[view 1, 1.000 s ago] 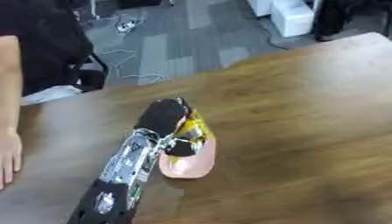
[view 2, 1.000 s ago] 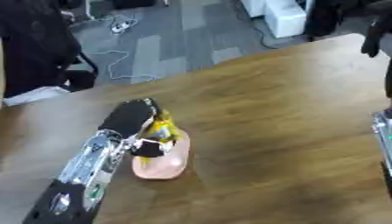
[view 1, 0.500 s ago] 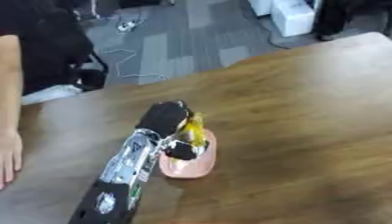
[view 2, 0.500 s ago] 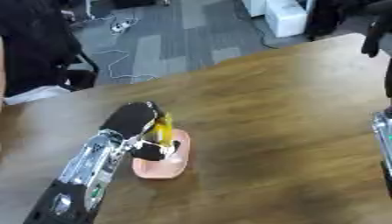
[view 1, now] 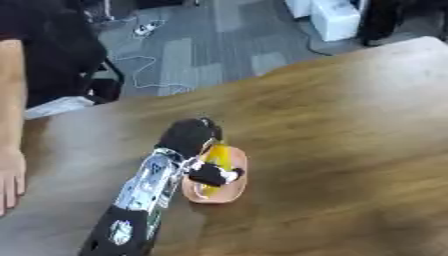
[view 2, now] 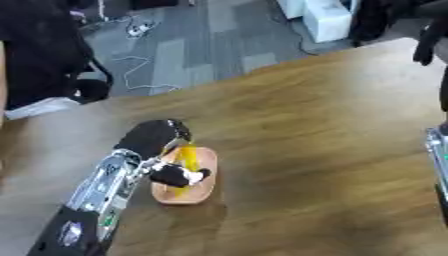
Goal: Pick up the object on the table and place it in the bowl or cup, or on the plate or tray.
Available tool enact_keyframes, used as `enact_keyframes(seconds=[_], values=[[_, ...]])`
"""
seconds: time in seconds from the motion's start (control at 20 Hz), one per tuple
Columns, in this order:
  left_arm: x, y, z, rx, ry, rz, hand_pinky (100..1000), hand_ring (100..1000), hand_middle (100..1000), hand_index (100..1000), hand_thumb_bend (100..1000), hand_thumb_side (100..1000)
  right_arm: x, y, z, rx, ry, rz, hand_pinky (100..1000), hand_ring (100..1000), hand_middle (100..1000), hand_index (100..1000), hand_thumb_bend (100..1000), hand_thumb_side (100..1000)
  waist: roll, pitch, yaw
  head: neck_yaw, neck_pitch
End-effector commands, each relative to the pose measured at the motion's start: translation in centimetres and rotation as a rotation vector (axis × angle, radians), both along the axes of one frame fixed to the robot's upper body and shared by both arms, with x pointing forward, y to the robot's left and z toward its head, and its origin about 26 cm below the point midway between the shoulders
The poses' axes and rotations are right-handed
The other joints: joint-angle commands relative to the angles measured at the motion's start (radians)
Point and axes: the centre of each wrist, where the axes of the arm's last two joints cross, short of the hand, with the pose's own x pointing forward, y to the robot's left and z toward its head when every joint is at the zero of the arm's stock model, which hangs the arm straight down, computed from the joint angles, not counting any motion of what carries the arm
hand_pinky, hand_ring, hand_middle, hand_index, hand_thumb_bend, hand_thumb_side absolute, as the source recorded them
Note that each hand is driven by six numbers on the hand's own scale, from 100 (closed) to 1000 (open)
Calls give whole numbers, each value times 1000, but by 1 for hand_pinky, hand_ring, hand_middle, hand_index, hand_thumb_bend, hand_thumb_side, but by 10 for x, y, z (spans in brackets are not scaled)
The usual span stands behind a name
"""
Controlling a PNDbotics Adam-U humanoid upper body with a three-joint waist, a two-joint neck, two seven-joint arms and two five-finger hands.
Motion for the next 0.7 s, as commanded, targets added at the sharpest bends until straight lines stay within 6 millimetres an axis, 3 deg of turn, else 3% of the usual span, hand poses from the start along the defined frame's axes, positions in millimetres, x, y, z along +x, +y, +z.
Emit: enact_keyframes(seconds=[0.05, 0.4, 0.7], values=[[5, 7, -3, 30, 22, 33, 851, 917, 926, 959, 663, 925, -1, -1, 8, -29, -24, 3, 100, 230, 285, 629, 100, 1000, -11, -5, 4, -2, -3], [8, 10, -26, 17, 25, 75, 883, 931, 939, 977, 626, 939, -2, -1, 8, -30, -22, 3, 100, 228, 283, 629, 100, 1000, -11, -2, 5, -3, -3], [8, 11, -17, -41, -98, 89, 857, 916, 923, 961, 590, 921, -2, -1, 8, -31, -20, 2, 100, 226, 281, 629, 100, 1000, -12, -3, 6, -6, -3]])
